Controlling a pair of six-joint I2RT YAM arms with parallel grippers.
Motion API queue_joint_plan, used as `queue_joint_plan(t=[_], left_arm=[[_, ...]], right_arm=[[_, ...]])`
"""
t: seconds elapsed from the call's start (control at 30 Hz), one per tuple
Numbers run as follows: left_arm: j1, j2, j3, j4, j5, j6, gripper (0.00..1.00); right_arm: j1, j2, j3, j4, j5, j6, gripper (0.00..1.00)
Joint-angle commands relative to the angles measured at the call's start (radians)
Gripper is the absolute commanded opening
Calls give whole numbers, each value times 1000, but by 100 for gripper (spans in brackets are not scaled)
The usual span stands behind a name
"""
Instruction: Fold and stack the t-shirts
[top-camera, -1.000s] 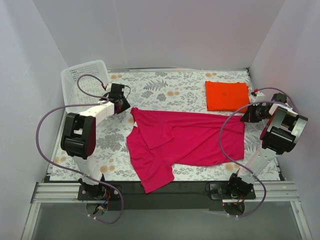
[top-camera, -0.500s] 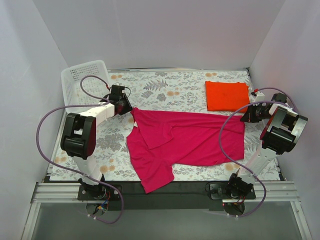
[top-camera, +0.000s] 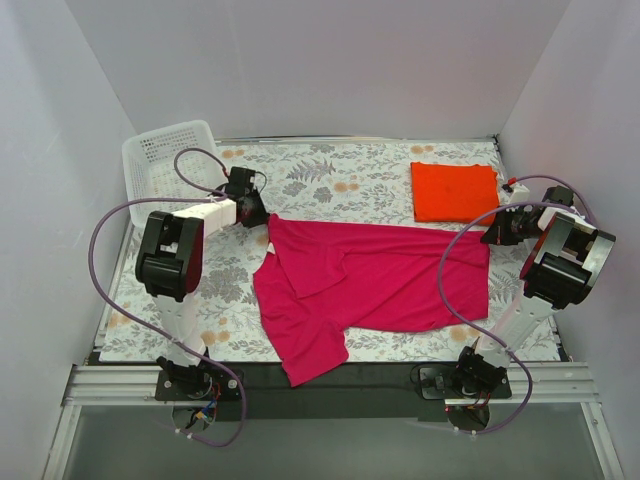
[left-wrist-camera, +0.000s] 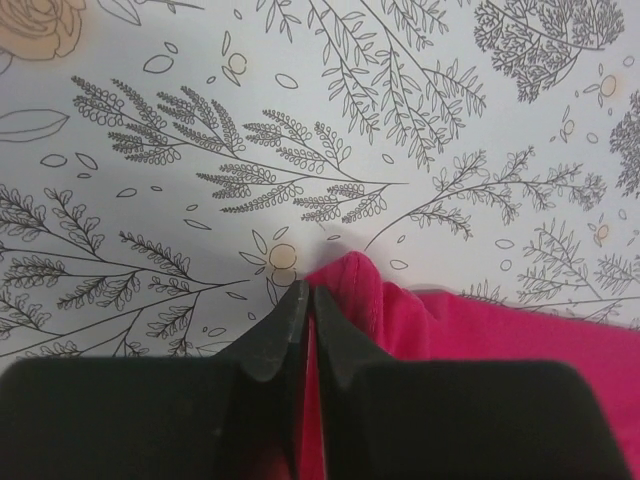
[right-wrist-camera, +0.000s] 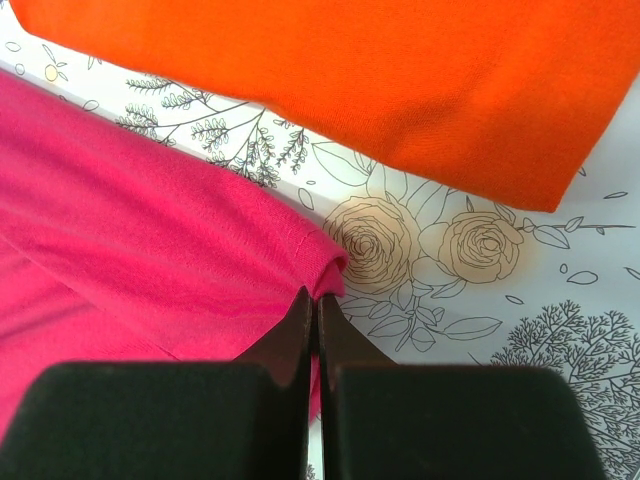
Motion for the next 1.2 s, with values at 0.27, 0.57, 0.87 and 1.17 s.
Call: queue_joint_plan(t=[0.27,0.57,0.87,1.17], left_arm=[[13,-88,-22,-40,-32,25,0],[24,-117,-45,-45,65,33,33],[25,-24,3,-45,99,33,34],[24,58,63,-91,65,61,32]], right_arm=[[-4,10,31,-7,3,-2,1],[-4,10,26,-6,-6,1,1],[-4,10,28,-7,-6,0,1],[-4,12,29,-6,-8,0,1]])
